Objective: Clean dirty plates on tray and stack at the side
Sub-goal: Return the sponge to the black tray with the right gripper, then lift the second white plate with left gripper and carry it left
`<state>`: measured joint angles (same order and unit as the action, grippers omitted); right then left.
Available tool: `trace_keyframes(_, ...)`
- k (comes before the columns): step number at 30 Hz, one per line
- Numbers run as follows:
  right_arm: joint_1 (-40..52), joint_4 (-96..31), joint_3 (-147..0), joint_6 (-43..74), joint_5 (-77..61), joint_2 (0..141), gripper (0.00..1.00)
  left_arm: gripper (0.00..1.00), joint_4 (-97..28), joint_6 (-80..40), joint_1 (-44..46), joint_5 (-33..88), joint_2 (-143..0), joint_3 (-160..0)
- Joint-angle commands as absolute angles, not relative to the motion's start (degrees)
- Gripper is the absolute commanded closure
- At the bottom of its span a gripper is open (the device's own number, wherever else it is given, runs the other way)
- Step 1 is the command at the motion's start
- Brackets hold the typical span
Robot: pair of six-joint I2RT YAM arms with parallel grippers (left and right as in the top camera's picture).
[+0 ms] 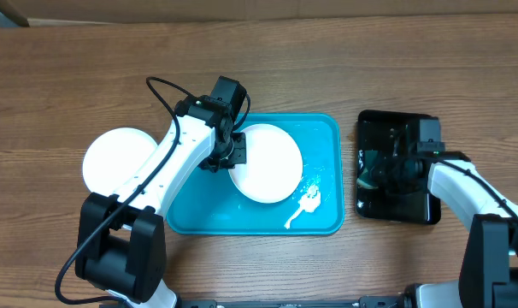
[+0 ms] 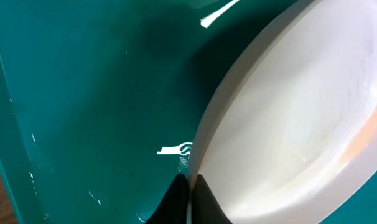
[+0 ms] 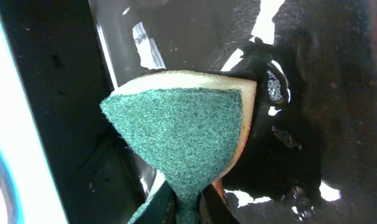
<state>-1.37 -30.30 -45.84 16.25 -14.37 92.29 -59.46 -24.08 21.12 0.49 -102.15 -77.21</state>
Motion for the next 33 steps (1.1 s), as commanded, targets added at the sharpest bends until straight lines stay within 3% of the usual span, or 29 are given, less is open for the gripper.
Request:
trace_keyframes(1,-1.08,-32.21,-47.7,16.05,-11.7,92.79,0.93,0.96,-59.68,-25.56,20.91,-0.64,-100.22,-77.73)
trace_keyframes(11,-0.05,-39.31,-47.57,12.99,-10.39,92.79,0.82,0.96,-59.57,-25.96,20.91,-0.67,-99.92,-77.73)
trace_keyframes(14,-0.05,-39.11,-47.55,13.02,-10.26,92.79,0.6,0.96,-59.55,-25.98,20.91,-1.96,-98.76,-77.76)
trace_keyframes(19,-0.05,-39.13,-47.55,13.04,-10.28,92.79,0.0,0.96,-59.53,-26.0,20.88,-6.15,-94.39,-77.76)
trace_keyframes(28,-0.05,-39.2,-47.55,13.06,-10.28,92.79,0.0,0.96,-61.34,-26.81,19.22,-16.12,-85.62,-77.76)
trace_keyframes(33,-0.05,-39.18,-47.55,13.04,-10.26,92.79,0.0,0.96,-65.19,-29.87,13.41,-22.11,-83.2,-77.76)
